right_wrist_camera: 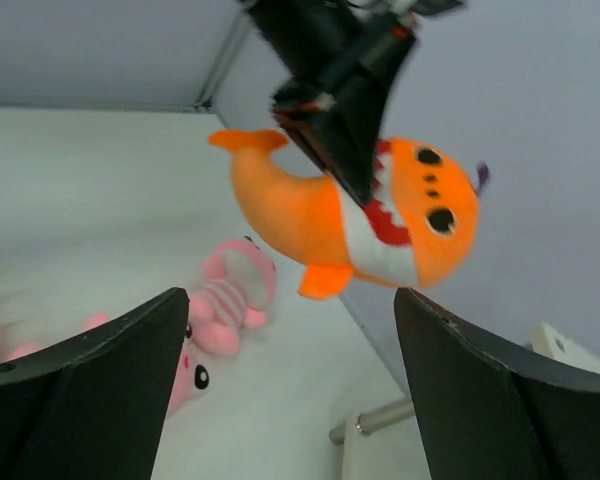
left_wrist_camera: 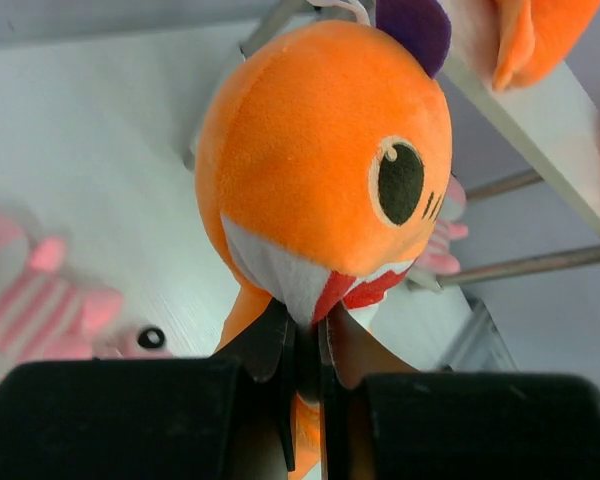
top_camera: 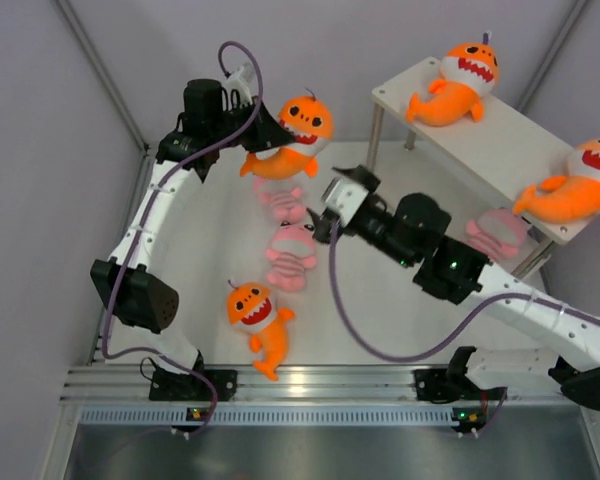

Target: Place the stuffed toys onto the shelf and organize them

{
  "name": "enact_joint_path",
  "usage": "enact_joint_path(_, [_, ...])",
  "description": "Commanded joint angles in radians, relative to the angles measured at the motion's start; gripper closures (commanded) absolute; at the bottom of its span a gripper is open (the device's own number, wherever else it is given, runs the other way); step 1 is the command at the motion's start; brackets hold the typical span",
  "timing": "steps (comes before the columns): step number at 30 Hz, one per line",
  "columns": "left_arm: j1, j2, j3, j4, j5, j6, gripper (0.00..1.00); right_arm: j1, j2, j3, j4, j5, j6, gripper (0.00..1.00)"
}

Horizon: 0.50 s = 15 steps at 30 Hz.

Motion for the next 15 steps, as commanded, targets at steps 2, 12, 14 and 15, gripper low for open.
enact_joint_path(2, [0.004,-0.1,-0.152,-0.043,0.158,-0.153,1.0,0.275,0.047,-0.171,0.441,0.252,-0.604,0.1])
enact_joint_path(12, [0.004,-0.197,-0.255,-0.075,0.184,-0.14,1.0,0.384,0.331,-0.148,0.555,0.372,-1.109,0.04])
enact_joint_path(14, [0.006,-0.197,-0.258,-0.075,0.19,-0.145,1.0,0.384,0.363,-0.15,0.535,0.375,-1.157,0.04])
enact_joint_path(15, [0.004,-0.197,-0.258,-0.077,0.193,-0.146,1.0,0.383,0.373,-0.148,0.535,0.378,-1.168,0.04])
